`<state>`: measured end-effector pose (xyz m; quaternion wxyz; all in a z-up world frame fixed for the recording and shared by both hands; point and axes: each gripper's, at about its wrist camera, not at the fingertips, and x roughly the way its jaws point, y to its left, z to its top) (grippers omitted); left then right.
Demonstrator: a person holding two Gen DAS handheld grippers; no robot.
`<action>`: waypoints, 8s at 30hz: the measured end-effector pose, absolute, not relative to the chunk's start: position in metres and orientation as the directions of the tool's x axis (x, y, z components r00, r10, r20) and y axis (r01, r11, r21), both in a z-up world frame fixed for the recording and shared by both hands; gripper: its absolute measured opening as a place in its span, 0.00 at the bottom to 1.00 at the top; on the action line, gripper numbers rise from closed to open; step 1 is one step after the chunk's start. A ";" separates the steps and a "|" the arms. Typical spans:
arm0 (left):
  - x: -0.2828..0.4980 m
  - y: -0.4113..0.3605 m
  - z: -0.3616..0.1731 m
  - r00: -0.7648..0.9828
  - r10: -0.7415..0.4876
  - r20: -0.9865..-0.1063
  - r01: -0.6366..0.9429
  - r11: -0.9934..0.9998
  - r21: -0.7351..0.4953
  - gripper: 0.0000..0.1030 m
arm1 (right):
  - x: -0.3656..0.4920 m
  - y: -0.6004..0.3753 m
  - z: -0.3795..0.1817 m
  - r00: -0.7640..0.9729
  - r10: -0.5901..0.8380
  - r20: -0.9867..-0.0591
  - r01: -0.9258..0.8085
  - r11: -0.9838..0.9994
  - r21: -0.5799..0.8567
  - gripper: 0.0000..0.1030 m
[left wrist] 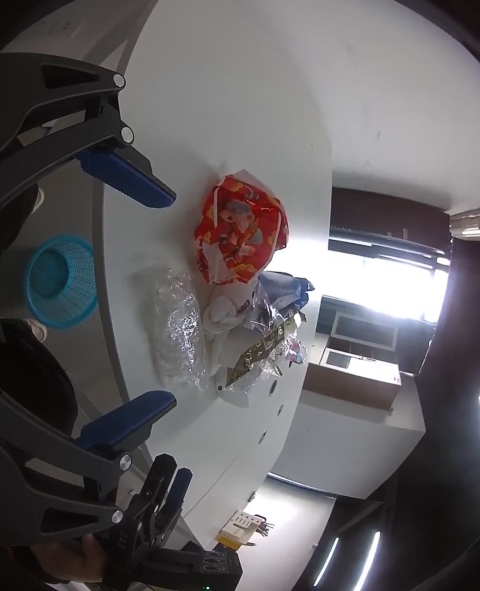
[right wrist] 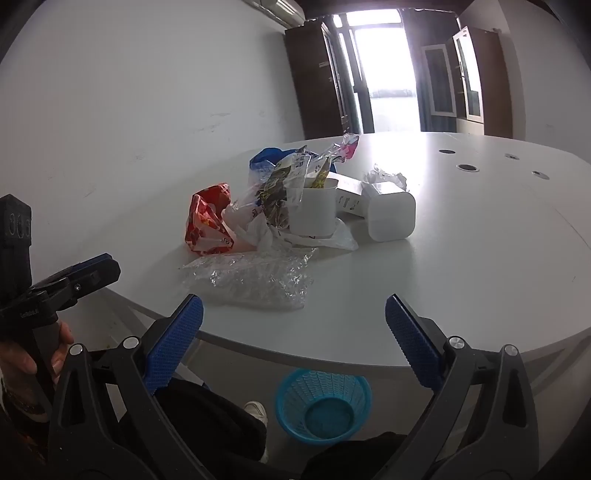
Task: Collect trash
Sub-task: 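Move both tools toward the trash pile on the table, then close the left tool on the red snack bag while the right tool grasps the clear bottle, then carry the red bag and clear bottle in both tools over the blue wastebasket, then open both tools to drop the bag and bottle into the wastebasket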
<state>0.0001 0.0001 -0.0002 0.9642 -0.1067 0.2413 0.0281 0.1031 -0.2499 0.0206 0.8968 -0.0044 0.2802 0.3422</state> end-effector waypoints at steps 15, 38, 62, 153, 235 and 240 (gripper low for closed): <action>0.004 0.012 -0.008 0.873 0.011 -0.488 -0.135 0.966 -0.221 0.94 | 0.099 -0.248 0.023 0.603 0.622 -0.500 -0.628 0.756 0.185 0.92; 0.045 0.015 -0.005 0.873 0.101 -0.478 -0.213 0.959 -0.186 0.94 | 0.168 -0.250 0.041 0.561 0.675 -0.479 -0.627 0.724 0.287 0.92; 0.118 0.054 0.001 0.834 0.066 -0.548 -0.227 0.946 -0.230 0.84 | 0.267 -0.152 0.074 0.477 0.618 -0.625 -0.688 0.705 0.172 0.78; -0.085 -0.031 -0.082 0.740 -0.155 -0.654 -0.027 0.966 -0.259 0.13 | 0.017 -0.227 -0.055 0.340 0.648 -0.681 -0.766 0.612 0.200 0.01; 0.154 0.030 -0.347 0.388 -0.266 -0.883 -0.394 0.818 -0.419 0.43 | 0.255 -0.143 -0.373 0.059 0.266 -0.962 -0.344 0.910 0.230 0.19; 0.129 0.021 -0.317 0.414 -0.147 -0.898 -0.358 0.881 -0.309 0.43 | 0.233 -0.146 -0.349 0.089 0.270 -0.959 -0.385 0.897 0.216 0.20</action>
